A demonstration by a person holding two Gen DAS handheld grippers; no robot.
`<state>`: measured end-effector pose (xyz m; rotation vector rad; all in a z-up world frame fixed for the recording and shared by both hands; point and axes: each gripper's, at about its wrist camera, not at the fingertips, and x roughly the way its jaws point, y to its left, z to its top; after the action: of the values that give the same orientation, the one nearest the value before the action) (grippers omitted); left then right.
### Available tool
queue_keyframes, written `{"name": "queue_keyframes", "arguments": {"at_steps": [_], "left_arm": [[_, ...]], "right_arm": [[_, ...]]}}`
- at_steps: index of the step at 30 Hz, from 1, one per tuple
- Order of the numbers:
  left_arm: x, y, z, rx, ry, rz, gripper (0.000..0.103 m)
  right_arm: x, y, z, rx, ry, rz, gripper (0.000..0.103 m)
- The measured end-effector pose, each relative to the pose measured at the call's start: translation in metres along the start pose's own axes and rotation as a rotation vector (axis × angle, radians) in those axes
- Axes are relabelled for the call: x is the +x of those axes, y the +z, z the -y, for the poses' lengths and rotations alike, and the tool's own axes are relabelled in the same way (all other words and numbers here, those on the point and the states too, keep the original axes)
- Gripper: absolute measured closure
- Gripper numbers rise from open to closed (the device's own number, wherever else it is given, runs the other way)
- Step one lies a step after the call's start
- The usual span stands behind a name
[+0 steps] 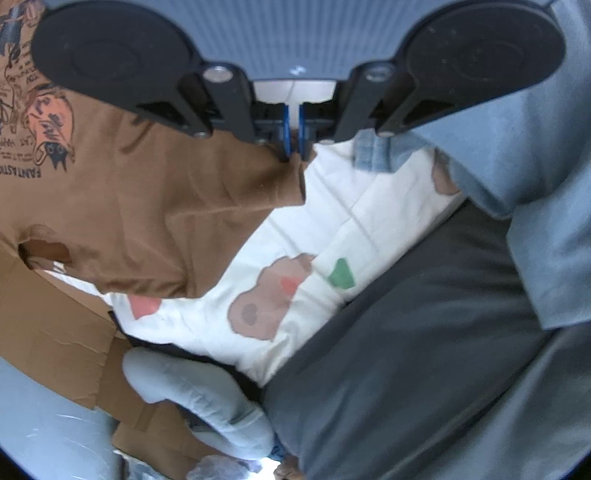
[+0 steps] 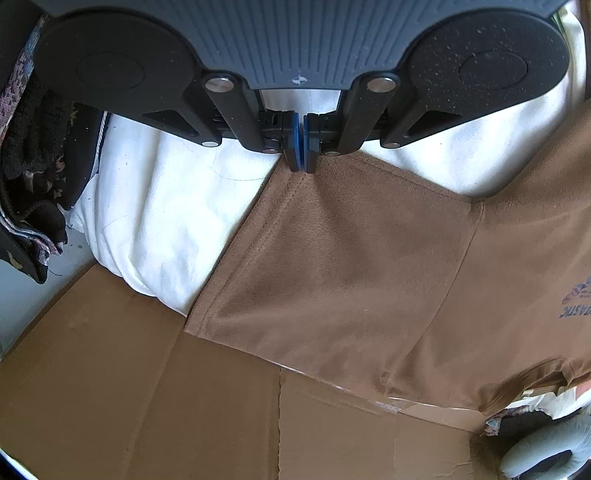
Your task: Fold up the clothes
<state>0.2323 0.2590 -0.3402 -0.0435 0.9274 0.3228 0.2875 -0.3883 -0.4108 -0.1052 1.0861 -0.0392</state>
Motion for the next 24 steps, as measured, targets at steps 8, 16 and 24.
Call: {"name": "queue_keyframes", "arguments": {"at_steps": [8, 16, 24], "left_arm": [[0.003, -0.018, -0.019, -0.054, 0.1, -0.011, 0.099], [0.004, 0.0, -0.028, -0.034, 0.136, 0.017, 0.1], [0.018, -0.012, -0.058, -0.088, 0.259, -0.033, 0.103]], "right_arm": [[0.001, -0.001, -0.001, -0.022, -0.003, 0.001, 0.097], [0.001, 0.0, 0.0, -0.02, 0.0, -0.001, 0.097], [0.003, -0.002, 0.0, -0.021, 0.002, 0.007, 0.097]]}}
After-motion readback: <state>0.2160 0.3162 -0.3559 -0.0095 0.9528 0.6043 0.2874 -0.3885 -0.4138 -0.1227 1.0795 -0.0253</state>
